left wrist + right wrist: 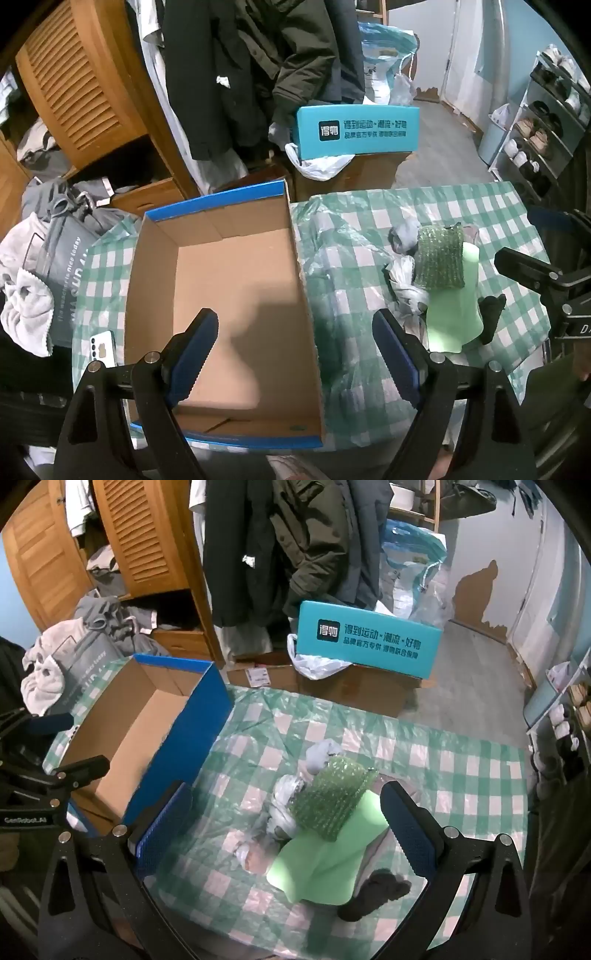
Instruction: Organize soft objects
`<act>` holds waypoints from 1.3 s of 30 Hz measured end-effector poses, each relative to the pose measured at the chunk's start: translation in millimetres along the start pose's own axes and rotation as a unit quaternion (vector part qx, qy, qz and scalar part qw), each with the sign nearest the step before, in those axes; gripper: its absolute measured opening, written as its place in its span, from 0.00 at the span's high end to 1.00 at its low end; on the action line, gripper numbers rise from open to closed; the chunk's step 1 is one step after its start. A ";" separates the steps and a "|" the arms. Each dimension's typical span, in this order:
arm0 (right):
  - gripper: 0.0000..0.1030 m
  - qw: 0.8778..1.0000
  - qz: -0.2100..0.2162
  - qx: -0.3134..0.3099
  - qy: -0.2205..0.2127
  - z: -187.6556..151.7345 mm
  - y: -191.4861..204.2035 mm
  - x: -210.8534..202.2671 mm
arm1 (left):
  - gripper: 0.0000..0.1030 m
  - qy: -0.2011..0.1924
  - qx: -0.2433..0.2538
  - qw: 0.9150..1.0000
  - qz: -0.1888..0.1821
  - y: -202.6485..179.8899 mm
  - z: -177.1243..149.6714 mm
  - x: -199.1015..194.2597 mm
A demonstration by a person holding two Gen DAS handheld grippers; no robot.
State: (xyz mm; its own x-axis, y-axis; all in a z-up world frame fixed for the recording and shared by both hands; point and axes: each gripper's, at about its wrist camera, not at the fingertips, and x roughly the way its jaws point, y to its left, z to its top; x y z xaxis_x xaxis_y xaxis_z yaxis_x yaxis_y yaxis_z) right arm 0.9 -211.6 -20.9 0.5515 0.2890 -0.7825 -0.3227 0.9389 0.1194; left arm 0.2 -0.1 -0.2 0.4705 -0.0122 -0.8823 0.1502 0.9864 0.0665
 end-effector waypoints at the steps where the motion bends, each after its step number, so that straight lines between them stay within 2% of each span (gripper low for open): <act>1: 0.02 1.000 -0.001 -0.001 0.001 0.0 -0.2 -0.1 | 0.16 0.001 0.000 1.000 -0.002 -0.1 0.1 0.1; 6: 0.02 1.000 -0.002 -0.001 0.002 -0.2 -1.6 -1.0 | 0.16 -0.007 -0.002 1.000 0.008 -3.4 -1.0 -2.6; 39: 0.02 1.000 0.000 0.002 0.006 -4.0 -7.1 -0.4 | 0.16 0.004 0.007 1.000 -0.003 -8.6 -1.3 3.0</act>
State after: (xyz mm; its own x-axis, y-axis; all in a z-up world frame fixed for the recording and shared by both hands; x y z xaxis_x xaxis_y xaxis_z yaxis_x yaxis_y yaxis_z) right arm -0.1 -219.1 -23.9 0.5421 0.2871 -0.7897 -0.3191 0.9397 0.1226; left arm -0.8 -8.4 -4.0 0.4631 -0.0168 -0.8861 0.1660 0.9838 0.0681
